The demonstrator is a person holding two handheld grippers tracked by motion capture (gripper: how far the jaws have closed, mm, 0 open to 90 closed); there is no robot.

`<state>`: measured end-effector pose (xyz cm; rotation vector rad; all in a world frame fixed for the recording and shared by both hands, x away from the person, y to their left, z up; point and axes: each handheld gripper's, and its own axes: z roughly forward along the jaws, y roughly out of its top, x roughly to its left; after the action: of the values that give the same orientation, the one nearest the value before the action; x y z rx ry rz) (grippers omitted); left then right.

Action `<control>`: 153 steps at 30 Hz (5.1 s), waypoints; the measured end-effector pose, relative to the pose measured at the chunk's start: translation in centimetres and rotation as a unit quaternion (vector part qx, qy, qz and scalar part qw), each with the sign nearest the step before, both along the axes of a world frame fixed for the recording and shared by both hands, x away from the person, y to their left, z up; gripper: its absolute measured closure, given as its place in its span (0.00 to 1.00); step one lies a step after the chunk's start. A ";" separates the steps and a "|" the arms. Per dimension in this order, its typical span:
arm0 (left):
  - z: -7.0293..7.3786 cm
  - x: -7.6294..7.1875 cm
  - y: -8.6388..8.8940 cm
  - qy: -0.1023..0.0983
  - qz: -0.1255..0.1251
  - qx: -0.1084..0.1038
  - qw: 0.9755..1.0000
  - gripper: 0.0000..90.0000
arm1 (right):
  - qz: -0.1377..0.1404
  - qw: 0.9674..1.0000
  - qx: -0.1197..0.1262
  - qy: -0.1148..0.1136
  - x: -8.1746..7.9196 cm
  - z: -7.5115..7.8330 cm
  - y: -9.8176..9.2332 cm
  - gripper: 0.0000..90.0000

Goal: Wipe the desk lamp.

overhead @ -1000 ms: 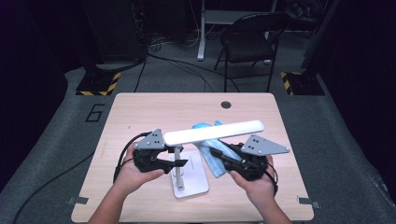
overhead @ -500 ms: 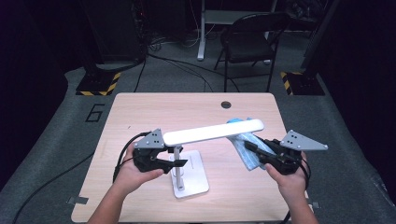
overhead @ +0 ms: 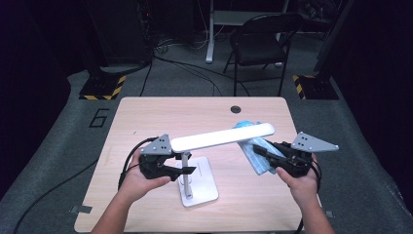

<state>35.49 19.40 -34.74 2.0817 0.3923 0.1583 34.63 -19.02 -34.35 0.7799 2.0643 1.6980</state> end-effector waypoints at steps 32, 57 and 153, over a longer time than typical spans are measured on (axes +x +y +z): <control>-0.1 0.2 0.1 0.005 -0.006 -0.003 1.000 0.58 | -0.032 0.999 -0.005 -0.001 -0.5 0.2 -0.6 0.78; -0.4 0.1 0.3 0.002 -0.002 -0.018 1.000 0.57 | 0.126 0.992 -0.013 -0.026 -3.9 2.5 8.5 0.78; -2.3 0.7 1.4 0.016 -0.024 -0.073 0.997 0.56 | 0.106 0.993 -0.053 -0.013 1.1 7.7 7.3 0.79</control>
<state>36.18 20.83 -37.07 1.9493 0.3624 0.0672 35.68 -11.68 -26.68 0.5174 2.2670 1.6776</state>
